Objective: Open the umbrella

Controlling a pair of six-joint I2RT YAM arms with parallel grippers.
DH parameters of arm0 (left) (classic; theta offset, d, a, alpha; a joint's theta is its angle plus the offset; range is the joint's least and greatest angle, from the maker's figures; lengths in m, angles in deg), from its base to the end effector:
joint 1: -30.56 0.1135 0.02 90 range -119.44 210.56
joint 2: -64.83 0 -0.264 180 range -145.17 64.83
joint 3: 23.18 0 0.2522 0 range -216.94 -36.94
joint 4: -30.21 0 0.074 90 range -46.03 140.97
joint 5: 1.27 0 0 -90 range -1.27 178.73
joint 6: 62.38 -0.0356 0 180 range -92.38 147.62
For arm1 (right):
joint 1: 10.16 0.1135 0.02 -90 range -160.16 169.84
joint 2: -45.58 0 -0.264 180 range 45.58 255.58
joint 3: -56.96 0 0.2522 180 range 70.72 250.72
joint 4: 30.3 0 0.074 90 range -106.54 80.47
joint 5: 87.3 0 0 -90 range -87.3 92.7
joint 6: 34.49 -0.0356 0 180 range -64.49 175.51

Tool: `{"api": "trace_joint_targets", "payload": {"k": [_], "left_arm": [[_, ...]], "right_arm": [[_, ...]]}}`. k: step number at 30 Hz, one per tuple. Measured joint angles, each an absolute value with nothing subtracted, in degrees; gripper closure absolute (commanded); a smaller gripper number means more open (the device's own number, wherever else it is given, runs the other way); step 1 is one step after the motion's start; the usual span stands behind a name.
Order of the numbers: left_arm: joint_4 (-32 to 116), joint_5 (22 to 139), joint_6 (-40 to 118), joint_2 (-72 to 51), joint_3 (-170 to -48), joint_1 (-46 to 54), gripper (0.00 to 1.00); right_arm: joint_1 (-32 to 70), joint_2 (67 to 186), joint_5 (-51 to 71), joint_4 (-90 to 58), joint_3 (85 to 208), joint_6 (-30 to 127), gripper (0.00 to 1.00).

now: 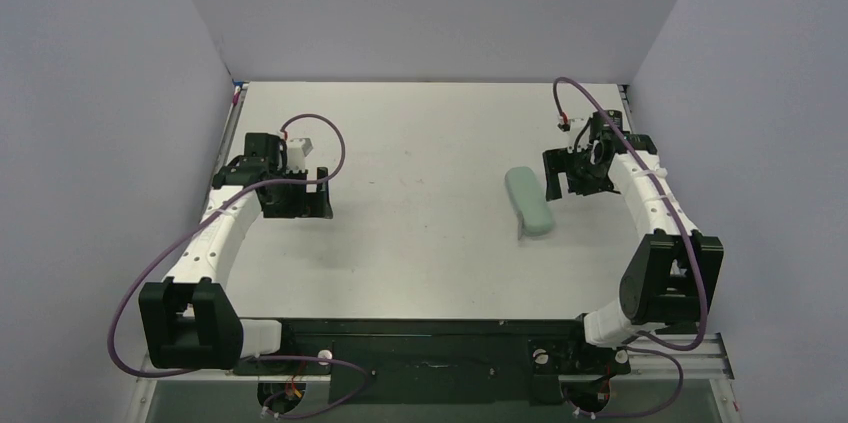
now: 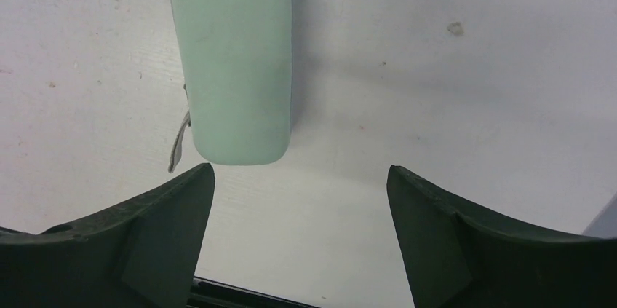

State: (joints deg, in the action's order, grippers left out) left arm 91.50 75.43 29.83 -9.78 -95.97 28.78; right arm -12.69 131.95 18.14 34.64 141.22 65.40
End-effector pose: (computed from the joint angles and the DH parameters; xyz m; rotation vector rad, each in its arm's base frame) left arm 0.2508 -0.0160 0.2631 0.0642 2.6624 -0.3323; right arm 0.2977 -0.0037 0.2679 -0.2474 2.6895 0.3046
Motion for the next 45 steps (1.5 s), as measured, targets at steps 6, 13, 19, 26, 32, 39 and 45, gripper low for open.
{"api": "trace_joint_targets", "payload": {"k": [6,13,19,26,32,39,45], "left_arm": [[91.9,71.8,27.5,-13.1,-98.8,28.7,0.03],[91.8,67.9,25.9,-13.9,-101.7,28.3,0.03],[91.7,65.4,24.8,-13.6,-102.2,28.3,0.03],[86.9,59.3,23.6,-9.1,-99.2,28.1,0.03],[79.9,54.8,18.9,-5.5,-93.5,22.0,0.03],[71.1,55.1,6.9,-3.7,-85.4,5.3,0.03],[65.9,55.3,0.9,-9.6,-85.3,0.7,0.07]], "right_arm": [[-13.1,140.4,24.0,35.8,144.9,66.7,0.20],[-12.9,150.5,30.8,35.8,145.2,64.8,0.21],[-9.1,151.4,36.4,32.5,143.5,59.2,0.22],[0.1,149.5,42.1,27.3,137.5,52.9,0.22],[-4.2,147.0,43.3,27.2,134.9,51.7,0.22],[-10.5,147.2,41.3,27.4,136.7,50.2,0.21],[-11.6,151.9,37.7,26.2,144.0,49.6,0.18]]}}
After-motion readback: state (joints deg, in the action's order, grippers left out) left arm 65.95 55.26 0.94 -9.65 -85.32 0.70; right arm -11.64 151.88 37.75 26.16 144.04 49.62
